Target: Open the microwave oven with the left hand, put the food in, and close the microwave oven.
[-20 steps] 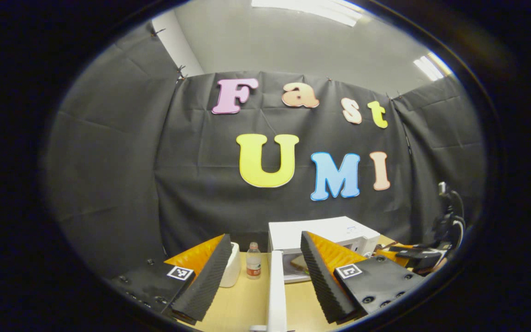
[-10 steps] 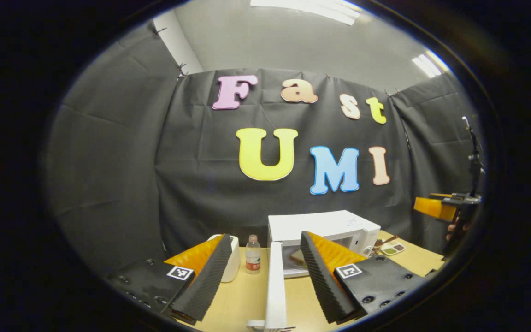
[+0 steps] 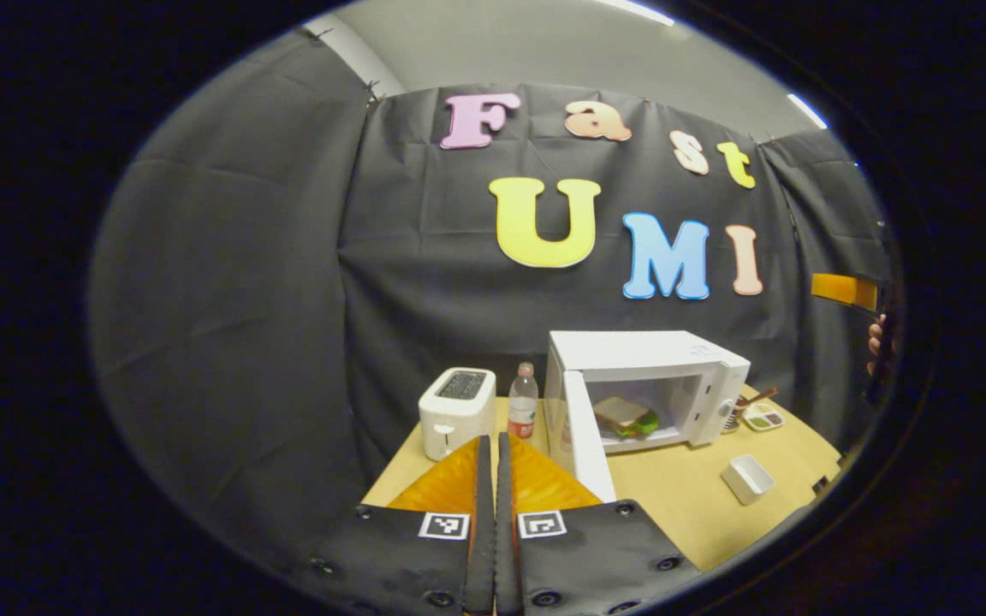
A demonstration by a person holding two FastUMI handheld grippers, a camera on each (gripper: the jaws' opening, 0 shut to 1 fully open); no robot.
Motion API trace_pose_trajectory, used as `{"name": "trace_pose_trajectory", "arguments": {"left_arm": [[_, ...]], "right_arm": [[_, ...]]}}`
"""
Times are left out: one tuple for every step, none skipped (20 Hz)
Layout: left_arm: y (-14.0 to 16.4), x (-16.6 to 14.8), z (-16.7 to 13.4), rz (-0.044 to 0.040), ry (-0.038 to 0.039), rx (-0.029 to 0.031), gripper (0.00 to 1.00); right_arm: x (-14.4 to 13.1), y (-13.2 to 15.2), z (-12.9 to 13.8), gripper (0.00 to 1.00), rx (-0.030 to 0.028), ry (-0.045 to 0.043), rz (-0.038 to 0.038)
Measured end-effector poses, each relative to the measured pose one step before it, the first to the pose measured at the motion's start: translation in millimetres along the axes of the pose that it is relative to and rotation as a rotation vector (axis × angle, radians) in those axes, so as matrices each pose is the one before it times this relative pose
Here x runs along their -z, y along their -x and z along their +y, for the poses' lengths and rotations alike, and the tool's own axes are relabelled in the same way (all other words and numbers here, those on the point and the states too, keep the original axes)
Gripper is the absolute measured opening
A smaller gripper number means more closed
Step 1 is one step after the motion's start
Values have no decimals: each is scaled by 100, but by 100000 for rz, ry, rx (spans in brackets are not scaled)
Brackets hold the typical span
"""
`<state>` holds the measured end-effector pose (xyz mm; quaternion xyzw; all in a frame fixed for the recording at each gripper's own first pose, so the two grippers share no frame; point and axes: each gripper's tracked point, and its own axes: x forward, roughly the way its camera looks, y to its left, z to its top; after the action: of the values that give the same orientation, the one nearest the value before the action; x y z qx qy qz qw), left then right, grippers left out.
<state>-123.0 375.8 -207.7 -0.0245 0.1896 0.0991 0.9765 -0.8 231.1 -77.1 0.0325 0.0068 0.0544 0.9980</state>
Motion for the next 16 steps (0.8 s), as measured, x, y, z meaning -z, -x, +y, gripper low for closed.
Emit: {"name": "trace_pose_trajectory", "arguments": {"left_arm": [[10, 1075, 466, 2451, 630, -432, 6], [-187, 1573, 530, 2628, 184, 179, 7], [-41, 1105, 240, 2500, -28, 583, 6], [25, 1129, -263, 2287, -300, 970, 6], [-211, 941, -580, 2137, -688, 1627, 6], [-205, 784, -575, 1067, -1270, 1193, 7], [-266, 536, -602, 890, -922, 1457, 7], [147, 263, -911, 606, 183, 2145, 6], [-24, 295, -614, 720, -315, 1381, 6], [-104, 529, -520, 768, -758, 799, 6], [118, 108, -566, 418, -530, 898, 7], [203, -29, -384, -82, -611, 467, 7], [-51, 12, -601, -199, -455, 977, 7], [-78, 98, -58, 468, -716, -371, 7], [-84, 249, -361, 967, -16, 92, 6], [20, 38, -456, 392, 622, 884, 7]], "right_arm": [[-685, 111, -137, 99, 315, 210, -1482], [-381, 186, 156, 99, 70, 310, -1240], [-332, 37, -134, 99, 899, -217, -161], [-220, -114, -570, 99, 1389, -154, -47], [-357, -63, -477, 99, 295, -1261, -560], [-505, -62, -85, 99, 402, -1136, -839], [-414, -31, -466, 99, 873, -222, -953], [-42, -48, -773, 99, 1506, 318, -377], [10, 1, -412, 100, 676, -158, 126], [73, -15, -213, 99, 97, -688, 199], [-76, 52, -156, 99, -62, -581, 197], [-119, -166, -371, 99, -206, -42, 189], [-113, -153, -403, 99, 98, 376, -145], [-79, -238, -433, 99, -60, 368, -5], [-61, -141, -308, 99, -264, 280, -12], [92, -245, -238, 99, 1, 217, 176]]}}
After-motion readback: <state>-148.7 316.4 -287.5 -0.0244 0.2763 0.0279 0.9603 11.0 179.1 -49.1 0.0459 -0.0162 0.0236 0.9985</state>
